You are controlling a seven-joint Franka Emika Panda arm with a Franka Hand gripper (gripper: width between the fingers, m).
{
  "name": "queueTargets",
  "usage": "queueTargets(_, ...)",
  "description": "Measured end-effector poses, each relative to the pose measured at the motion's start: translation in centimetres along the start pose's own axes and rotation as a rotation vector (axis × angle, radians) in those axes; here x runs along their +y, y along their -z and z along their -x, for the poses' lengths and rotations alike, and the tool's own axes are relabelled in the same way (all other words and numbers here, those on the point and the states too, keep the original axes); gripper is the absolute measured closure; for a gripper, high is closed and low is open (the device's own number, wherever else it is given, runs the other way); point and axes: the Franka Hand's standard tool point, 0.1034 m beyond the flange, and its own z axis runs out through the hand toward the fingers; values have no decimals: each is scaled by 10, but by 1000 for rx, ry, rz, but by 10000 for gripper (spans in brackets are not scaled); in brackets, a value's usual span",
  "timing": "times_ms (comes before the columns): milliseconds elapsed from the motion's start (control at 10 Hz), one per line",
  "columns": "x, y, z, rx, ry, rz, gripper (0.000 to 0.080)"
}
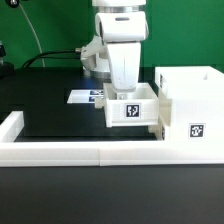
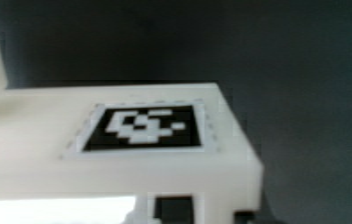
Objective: Assemble drawer
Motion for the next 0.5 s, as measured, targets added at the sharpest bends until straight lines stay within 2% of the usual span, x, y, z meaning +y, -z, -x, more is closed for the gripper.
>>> queueTargets(100, 3, 2, -4, 1, -11, 9, 757)
queueTargets(300, 7, 4, -13, 1, -28, 8, 757)
queueTargets(400, 8, 5, -17, 2, -34, 15, 757)
queueTargets(500, 11, 5, -17, 4, -37, 34, 757)
